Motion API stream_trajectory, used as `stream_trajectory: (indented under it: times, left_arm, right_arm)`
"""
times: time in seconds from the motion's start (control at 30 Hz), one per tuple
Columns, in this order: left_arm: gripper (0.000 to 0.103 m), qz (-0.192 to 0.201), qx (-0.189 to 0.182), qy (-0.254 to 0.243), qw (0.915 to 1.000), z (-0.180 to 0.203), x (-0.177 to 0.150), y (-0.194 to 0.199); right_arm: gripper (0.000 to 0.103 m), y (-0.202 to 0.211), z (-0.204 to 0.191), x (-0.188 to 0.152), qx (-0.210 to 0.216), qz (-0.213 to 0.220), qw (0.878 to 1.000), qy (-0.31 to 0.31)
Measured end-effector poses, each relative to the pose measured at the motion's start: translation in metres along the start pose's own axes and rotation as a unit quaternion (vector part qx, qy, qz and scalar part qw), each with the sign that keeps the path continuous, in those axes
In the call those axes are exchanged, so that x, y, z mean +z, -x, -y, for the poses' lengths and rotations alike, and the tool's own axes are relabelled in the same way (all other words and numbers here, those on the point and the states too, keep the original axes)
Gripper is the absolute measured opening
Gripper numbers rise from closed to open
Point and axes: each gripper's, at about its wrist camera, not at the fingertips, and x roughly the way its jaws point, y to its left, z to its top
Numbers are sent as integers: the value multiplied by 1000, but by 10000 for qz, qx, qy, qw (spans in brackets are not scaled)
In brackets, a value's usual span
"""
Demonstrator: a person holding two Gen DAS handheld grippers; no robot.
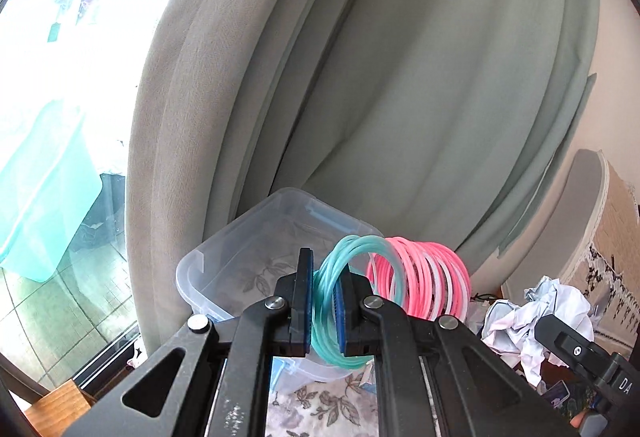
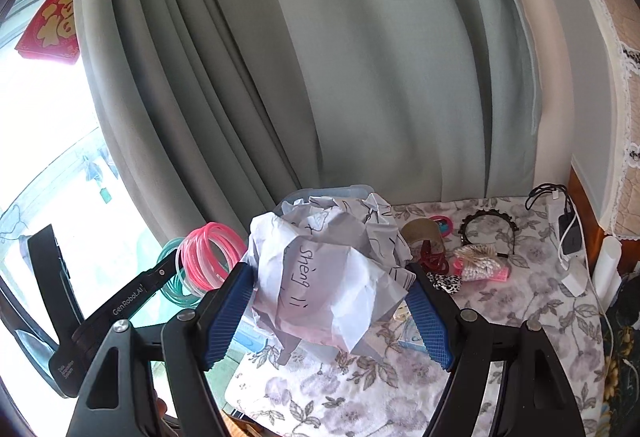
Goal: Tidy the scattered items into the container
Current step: 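Carry the bangles and paper to the clear box with both grippers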
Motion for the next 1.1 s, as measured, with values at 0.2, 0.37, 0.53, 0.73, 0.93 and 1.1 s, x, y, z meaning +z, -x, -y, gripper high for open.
stream_trajectory:
  times: [0.2,0.37,0.53,0.73,0.93,1.1]
  left_arm:
    - [9,-24,200,133,9997,-19,0,-13]
    - [9,-190,305,222,9991,-33,-4,-33]
    - [9,-318,361,330,9983,-45,-9,-52]
    - [9,-483,440,403,9970,-55,-20,-74]
    - [9,-590,497,470,9959,-63,-29,-91]
    - [9,-679,535,531,9948,-68,-37,-104]
  right_arm:
    - [79,-31,-17,-2,110,-247,9994,206]
    - [79,-63,-24,-6,177,-492,9981,313]
    - [79,-90,-31,-14,208,-737,9962,414]
    - [79,-120,-36,-22,230,-1042,9933,453]
    - [79,-142,-37,-26,226,-1224,9911,466]
    - [80,-153,-42,-25,231,-1222,9905,580]
